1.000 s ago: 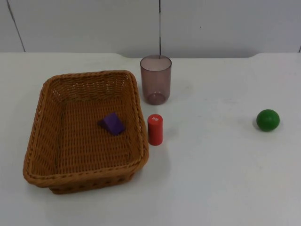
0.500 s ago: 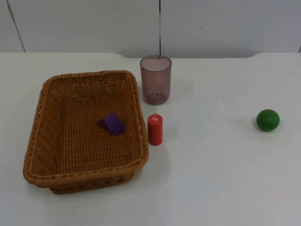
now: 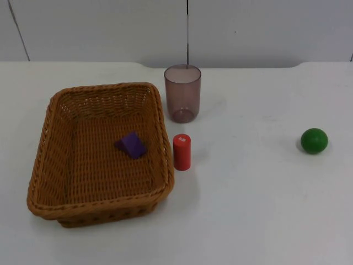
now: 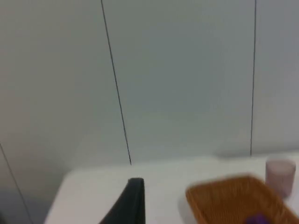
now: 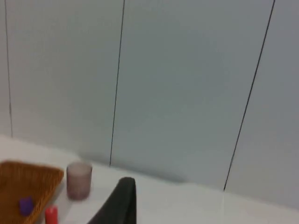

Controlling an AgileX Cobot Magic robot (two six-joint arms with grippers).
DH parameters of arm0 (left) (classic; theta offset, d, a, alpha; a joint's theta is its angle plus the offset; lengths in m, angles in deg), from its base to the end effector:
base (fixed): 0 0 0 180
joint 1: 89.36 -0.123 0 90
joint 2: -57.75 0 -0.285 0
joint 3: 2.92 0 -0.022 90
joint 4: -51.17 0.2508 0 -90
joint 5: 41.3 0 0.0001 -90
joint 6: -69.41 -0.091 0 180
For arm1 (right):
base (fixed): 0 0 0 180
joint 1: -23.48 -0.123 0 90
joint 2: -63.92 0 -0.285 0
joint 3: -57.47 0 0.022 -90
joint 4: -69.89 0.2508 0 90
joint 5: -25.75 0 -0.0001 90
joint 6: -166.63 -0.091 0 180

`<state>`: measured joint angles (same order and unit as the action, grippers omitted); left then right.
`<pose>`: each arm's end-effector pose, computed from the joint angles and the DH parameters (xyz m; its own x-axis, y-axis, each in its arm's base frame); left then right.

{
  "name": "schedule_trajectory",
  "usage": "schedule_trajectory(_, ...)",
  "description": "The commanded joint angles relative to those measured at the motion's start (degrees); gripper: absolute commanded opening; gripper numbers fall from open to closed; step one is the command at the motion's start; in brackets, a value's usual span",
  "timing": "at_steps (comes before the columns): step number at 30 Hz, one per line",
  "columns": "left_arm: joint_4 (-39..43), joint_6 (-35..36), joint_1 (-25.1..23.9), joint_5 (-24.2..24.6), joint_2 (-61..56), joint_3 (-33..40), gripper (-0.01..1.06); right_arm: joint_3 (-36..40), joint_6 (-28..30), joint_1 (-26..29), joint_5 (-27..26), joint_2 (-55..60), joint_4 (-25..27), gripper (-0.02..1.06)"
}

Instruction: Pick up the basket with the left hand and place the triangular block into the basket with the right hand.

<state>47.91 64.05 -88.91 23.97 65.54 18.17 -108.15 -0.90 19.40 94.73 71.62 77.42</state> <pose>-0.0899 -0.0040 0.3852 -0.0674 0.0701 -0.9953 0.0642 0.9958 0.0658 -0.1187 0.0027 0.4004 0.0173 -0.1674 -0.9857 -0.1925 0.9669 -0.1675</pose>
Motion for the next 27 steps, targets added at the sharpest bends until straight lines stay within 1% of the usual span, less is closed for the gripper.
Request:
schedule_trajectory(1, -0.6, -0.1, 0.4, 0.0, 0.0, 3.2, 1.05, 2.3, -0.2, 0.3, 1.0, 0.1, 0.1, 1.05)
schedule_trajectory(4, -0.9, 0.1, 0.9, 0.4, 0.0, 9.8, 1.05, 8.0, -1.3, 0.3, 1.0, 0.1, 0.1, 1.05)
schedule_trajectory(5, -0.9, 0.1, 0.9, 0.5, 0.0, 10.5, 1.05, 9.8, -1.8, 0.3, 1.0, 0.1, 0.1, 1.05)
schedule_trajectory(6, -0.9, 0.1, 0.9, 0.5, 0.0, 10.5, 1.05, 9.8, -1.8, 0.3, 1.0, 0.1, 0.1, 1.05)
schedule_trajectory(10, -0.1, 0.3, 0.9, -0.9, 0.0, 15.9, 1.05, 17.2, -2.4, 0.3, 1.0, 0.1, -0.3, 1.05)
schedule_trajectory(11, -0.1, 0.3, 0.9, -0.9, 0.0, 15.9, 1.05, 17.2, -2.4, 0.3, 1.0, 0.1, -0.3, 1.05)
schedule_trajectory(13, 0.0, 0.9, 0.9, -1.6, 0.0, 18.3, 1.05, 20.4, -3.8, 0.3, 0.9, 0.1, -2.0, 1.05)
schedule_trajectory(15, 0.0, 1.3, 0.9, -1.9, 0.0, 21.2, 1.05, 23.9, -6.0, 0.3, -0.4, 0.1, -4.5, 1.05)
schedule_trajectory(16, 0.0, 1.3, 0.9, -1.9, 0.0, 21.2, 1.05, 23.9, -6.0, 0.3, -0.4, 0.1, -4.5, 1.05)
schedule_trajectory(18, 0.4, 1.3, 0.9, -1.9, 0.0, 24.3, 1.05, 27.3, -7.0, 0.3, -2.3, 0.1, -6.1, 1.05)
schedule_trajectory(22, 1.6, 1.5, 0.9, -2.3, 0.0, 27.1, 1.05, 30.4, -7.3, 0.3, -4.1, 0.1, -5.9, 1.05)
schedule_trajectory(23, 1.7, 1.9, 0.9, -3.2, 0.0, 27.3, 1.05, 31.4, -7.7, 0.3, -4.1, 0.1, -5.9, 1.05)
schedule_trajectory(25, 1.9, 2.4, 0.9, -3.2, 0.0, 27.4, 1.05, 32.1, -8.0, 0.3, -4.7, 0.1, -5.9, 1.05)
schedule_trajectory(27, 2.7, 3.1, 0.9, -3.6, 0.0, 27.8, 1.05, 32.6, -8.2, 0.3, -6.9, 0.1, -6.1, 1.05)
